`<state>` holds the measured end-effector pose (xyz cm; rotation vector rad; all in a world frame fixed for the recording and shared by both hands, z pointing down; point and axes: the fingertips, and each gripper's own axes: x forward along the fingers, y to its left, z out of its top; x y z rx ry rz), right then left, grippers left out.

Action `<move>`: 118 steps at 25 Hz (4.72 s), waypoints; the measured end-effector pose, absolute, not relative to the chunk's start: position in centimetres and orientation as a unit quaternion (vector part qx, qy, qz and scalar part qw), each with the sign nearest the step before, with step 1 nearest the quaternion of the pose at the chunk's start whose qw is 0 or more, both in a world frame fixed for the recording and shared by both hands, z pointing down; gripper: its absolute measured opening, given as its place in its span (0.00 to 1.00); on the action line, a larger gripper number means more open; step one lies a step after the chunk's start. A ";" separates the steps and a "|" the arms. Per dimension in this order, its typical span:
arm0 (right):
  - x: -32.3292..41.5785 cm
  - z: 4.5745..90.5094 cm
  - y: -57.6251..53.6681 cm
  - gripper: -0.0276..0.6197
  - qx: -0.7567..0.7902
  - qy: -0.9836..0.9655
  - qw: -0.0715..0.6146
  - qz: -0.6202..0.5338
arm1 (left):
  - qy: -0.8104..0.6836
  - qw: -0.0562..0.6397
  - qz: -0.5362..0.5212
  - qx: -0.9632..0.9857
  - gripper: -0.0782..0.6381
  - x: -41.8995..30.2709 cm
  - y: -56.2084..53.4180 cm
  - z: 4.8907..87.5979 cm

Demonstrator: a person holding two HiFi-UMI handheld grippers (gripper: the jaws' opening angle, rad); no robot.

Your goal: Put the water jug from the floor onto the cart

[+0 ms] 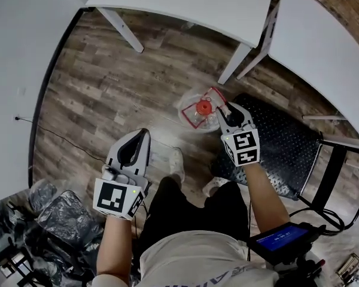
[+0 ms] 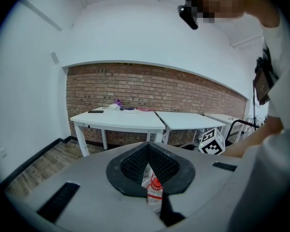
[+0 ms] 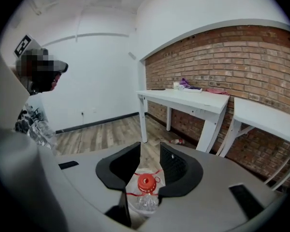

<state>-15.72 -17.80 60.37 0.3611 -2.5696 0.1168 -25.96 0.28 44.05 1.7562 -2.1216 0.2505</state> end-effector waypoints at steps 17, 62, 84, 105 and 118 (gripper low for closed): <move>-20.7 80.3 -17.5 0.50 0.077 -0.928 0.362 0.050 | -0.765 0.234 0.119 0.588 0.11 -28.9 3.6 55.2; -14.3 62.0 -20.8 0.53 0.190 -0.922 0.317 0.117 | -0.724 0.229 0.077 0.646 0.11 -27.3 -2.1 51.3; 11.1 54.8 -33.4 0.53 0.355 -0.865 0.326 0.138 | -0.612 0.209 0.095 0.757 0.11 -9.7 -17.3 47.7; 20.9 66.1 -41.9 0.53 0.403 -0.831 0.340 0.177 | -0.577 0.231 0.145 0.770 0.11 -1.0 -19.7 49.5; 21.9 66.5 -40.6 0.53 0.406 -0.833 0.334 0.174 | -0.567 0.230 0.144 0.777 0.11 0.4 -19.7 49.2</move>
